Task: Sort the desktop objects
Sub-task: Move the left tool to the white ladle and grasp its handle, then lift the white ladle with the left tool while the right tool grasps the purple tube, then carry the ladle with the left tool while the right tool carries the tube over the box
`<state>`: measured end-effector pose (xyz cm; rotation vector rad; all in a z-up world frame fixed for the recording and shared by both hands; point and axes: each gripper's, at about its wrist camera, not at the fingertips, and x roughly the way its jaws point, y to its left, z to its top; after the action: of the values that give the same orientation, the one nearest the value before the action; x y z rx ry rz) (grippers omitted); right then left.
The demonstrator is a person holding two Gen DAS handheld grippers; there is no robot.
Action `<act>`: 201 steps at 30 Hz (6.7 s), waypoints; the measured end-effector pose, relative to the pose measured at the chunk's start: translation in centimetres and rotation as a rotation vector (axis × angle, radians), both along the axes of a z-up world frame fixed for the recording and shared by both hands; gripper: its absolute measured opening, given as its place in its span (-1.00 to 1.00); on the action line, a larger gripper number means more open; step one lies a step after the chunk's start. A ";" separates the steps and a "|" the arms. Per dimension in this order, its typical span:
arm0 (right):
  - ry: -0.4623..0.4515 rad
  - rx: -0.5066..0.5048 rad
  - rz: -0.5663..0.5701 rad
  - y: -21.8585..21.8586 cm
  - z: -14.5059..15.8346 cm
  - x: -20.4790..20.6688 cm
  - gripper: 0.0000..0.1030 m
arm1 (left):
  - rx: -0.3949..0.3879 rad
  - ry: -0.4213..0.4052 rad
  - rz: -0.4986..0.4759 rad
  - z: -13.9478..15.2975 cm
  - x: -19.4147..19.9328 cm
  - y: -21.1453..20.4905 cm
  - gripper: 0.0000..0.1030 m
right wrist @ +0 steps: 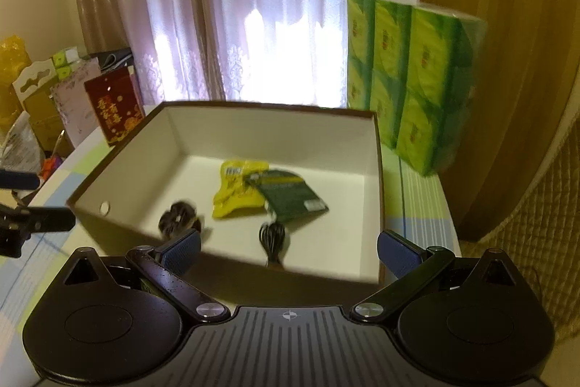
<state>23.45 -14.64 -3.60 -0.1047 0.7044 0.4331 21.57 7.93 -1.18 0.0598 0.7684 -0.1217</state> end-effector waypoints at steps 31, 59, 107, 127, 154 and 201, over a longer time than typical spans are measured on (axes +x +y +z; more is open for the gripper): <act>0.218 0.024 -0.156 -10.6 -6.7 -10.6 0.96 | -0.166 0.333 0.164 -12.2 -5.5 -5.1 0.48; 0.269 0.016 -0.186 -11.1 -8.5 -10.7 0.96 | -0.237 0.359 0.250 -12.8 -5.0 -4.0 0.30; 0.320 -0.016 -0.215 -9.4 -10.1 -10.1 0.96 | -0.146 0.305 0.103 -10.4 -9.4 7.2 -0.01; 0.287 0.013 -0.225 -9.0 -9.6 -10.1 0.96 | -0.003 0.289 0.001 -11.0 -8.9 6.0 -0.73; 0.167 -0.124 -0.112 -4.4 -12.4 -6.9 -0.44 | -0.043 0.207 0.002 -8.4 -8.4 5.2 -0.75; -0.097 0.038 -0.061 -3.4 -0.6 -10.5 -0.44 | -0.075 0.007 -0.047 -1.9 -9.3 4.9 -0.75</act>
<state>12.99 -17.99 -4.17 -0.0681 0.6022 0.3801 12.28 12.82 -3.12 0.0062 0.7694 -0.1949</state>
